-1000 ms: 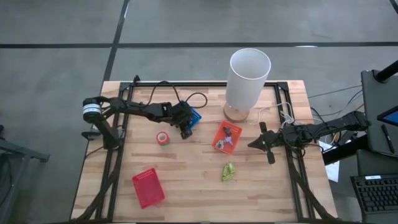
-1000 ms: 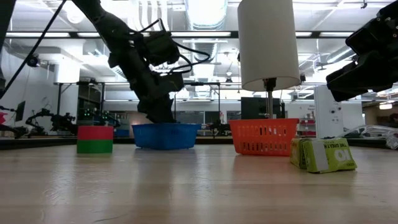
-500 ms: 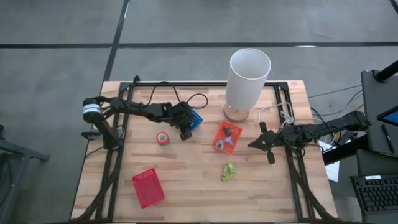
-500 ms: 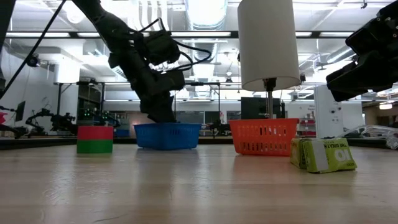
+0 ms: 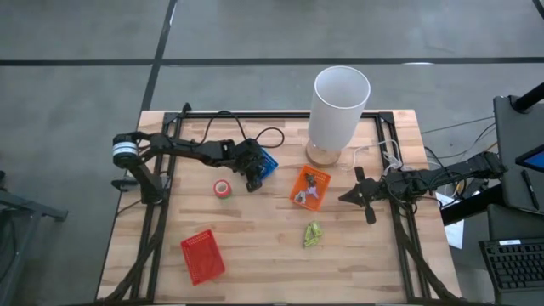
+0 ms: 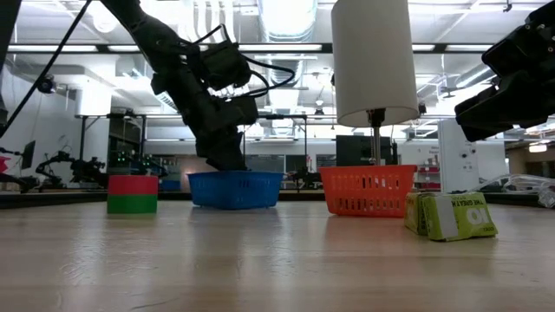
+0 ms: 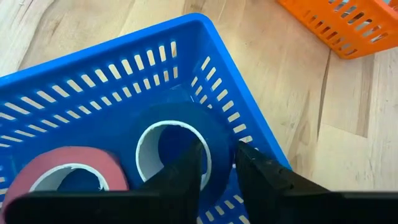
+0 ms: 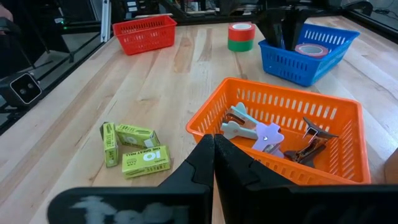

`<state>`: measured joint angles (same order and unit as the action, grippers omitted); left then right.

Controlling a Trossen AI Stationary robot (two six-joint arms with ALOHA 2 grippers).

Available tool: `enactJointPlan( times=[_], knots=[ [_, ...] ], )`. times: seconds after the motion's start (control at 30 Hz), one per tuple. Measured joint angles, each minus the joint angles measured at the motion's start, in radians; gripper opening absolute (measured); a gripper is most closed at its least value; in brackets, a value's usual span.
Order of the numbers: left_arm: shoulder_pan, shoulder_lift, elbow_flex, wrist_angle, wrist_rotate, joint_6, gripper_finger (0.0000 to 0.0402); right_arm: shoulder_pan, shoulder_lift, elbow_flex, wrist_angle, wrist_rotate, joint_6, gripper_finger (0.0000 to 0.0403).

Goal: Pick and place Stapler, Stapler remover, tape
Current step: Put the blue tape into the blue basket

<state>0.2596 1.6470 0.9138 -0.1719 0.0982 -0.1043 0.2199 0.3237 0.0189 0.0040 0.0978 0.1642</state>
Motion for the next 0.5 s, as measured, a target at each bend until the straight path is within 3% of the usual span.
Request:
enactJointPlan(
  times=[0.23, 0.5],
  knots=[
    [0.000, -0.010, 0.002, -0.004, -0.004, 0.004, 0.0154, 0.000, 0.000, 0.000, 0.000, 0.000, 0.000, 0.0008],
    [-0.001, -0.072, 0.003, -0.002, -0.026, 0.040, 0.0158, 0.000, 0.000, 0.000, 0.000, 0.000, 0.000, 0.0008]
  ],
)
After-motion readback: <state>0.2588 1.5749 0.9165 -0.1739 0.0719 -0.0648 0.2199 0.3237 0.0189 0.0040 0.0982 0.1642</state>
